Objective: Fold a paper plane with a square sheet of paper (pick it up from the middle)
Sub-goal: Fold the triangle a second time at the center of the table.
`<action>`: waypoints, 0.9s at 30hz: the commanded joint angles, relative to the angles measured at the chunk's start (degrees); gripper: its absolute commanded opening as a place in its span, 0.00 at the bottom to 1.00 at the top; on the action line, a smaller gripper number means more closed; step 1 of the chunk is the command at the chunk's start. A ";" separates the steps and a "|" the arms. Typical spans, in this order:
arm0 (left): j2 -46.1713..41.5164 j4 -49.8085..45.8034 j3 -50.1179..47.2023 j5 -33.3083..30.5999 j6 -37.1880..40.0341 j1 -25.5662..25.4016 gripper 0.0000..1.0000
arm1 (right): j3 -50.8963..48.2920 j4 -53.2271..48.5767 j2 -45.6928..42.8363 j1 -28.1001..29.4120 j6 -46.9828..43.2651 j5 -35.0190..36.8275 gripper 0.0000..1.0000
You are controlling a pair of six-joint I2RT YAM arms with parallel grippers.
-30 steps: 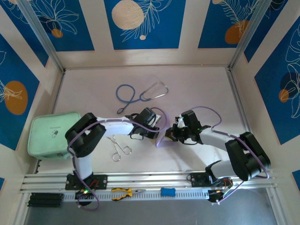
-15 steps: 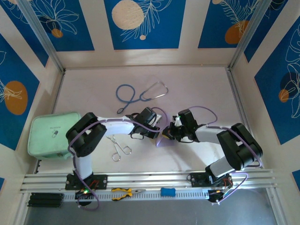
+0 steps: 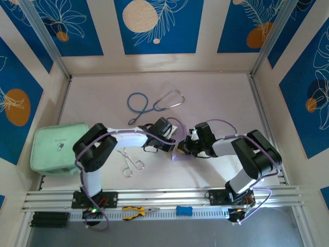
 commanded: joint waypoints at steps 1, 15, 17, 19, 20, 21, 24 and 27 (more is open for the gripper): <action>2.10 -3.57 0.80 -1.99 1.19 -0.12 0.02 | -1.85 1.02 1.86 -0.02 1.55 0.23 0.00; 2.30 -4.31 1.13 -2.32 1.63 0.12 0.02 | 3.15 -7.08 -3.39 -3.96 -2.41 0.88 0.00; 2.36 -4.55 1.27 -2.30 1.76 0.12 0.02 | 3.31 -7.37 -1.26 -3.80 -2.01 2.25 0.00; 2.17 -4.45 1.00 -2.38 1.73 0.20 0.02 | 2.28 -6.30 0.35 -3.86 -1.01 3.23 0.00; 2.12 -4.49 0.89 -2.38 1.78 0.15 0.02 | 1.59 -6.08 0.92 -4.10 -0.36 3.82 0.00; 2.18 -4.58 0.93 -2.38 1.80 0.16 0.02 | 1.05 -5.95 1.10 -4.18 0.14 4.27 0.00; 2.18 -4.53 0.88 -2.40 1.88 0.29 0.02 | 0.78 -6.38 0.75 -4.83 0.67 4.21 0.00; 2.13 -4.66 0.99 -2.30 1.97 0.39 0.02 | 2.37 -7.67 -1.39 -5.20 -1.08 2.66 0.01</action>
